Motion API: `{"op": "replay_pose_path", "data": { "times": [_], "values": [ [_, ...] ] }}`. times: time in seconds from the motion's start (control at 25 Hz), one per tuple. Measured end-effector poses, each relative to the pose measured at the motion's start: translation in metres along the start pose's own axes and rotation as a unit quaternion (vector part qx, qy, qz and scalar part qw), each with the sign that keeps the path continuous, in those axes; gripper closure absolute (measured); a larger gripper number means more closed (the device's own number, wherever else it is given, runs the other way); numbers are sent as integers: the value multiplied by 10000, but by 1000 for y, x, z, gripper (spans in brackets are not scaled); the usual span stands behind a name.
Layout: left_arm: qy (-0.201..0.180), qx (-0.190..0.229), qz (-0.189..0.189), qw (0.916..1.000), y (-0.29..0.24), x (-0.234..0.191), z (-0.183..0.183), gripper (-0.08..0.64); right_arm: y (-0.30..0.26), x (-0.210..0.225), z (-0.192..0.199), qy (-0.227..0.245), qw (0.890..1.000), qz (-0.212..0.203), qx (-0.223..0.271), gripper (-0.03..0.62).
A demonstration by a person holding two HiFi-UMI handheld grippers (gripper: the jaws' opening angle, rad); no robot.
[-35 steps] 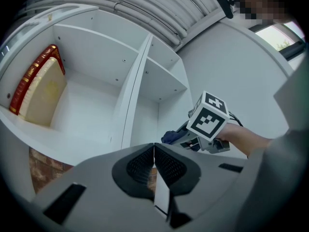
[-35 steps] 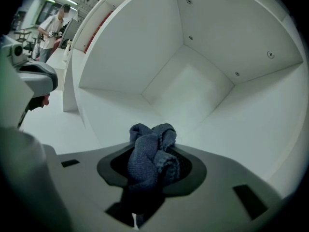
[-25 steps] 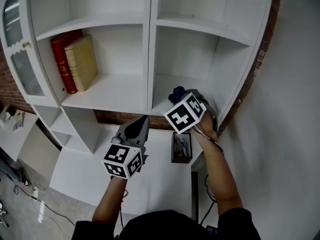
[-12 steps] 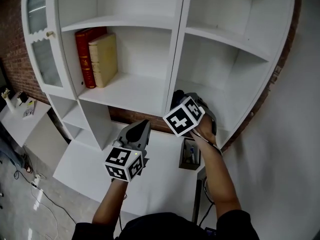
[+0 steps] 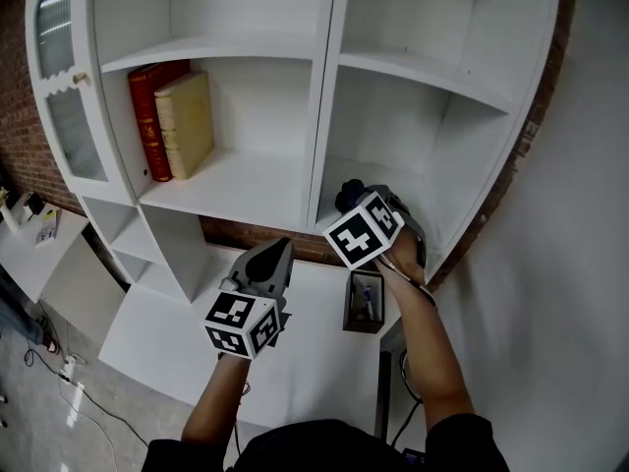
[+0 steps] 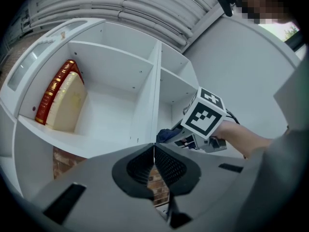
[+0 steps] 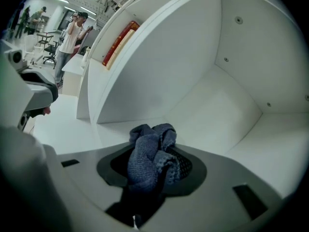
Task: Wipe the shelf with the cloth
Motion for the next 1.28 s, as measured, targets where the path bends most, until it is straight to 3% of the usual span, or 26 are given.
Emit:
{"op": "replay_pose_path", "data": {
  "times": [0.56,0.76,1.28],
  "values": [
    [68,-8,716,9974,-48,34,5,543,1,55,68,-304,9945,658,-757,426],
    [140,-5,923,9956,-57,42,5,543,1,61,75,-376,9926,729,-892,426],
    [171,-31,819,9965,-54,30,7,543,-4,58,68,-338,9934,684,-853,426]
  ]
}}
Point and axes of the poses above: the fingertips, and each gripper's own axes: y backward along the fingers, x to its right, z out of its underside, the point moved 4 cm from there along y, backward along the fingers, and after that the axes turned 14 degrees about z, right-handed, at the moved point
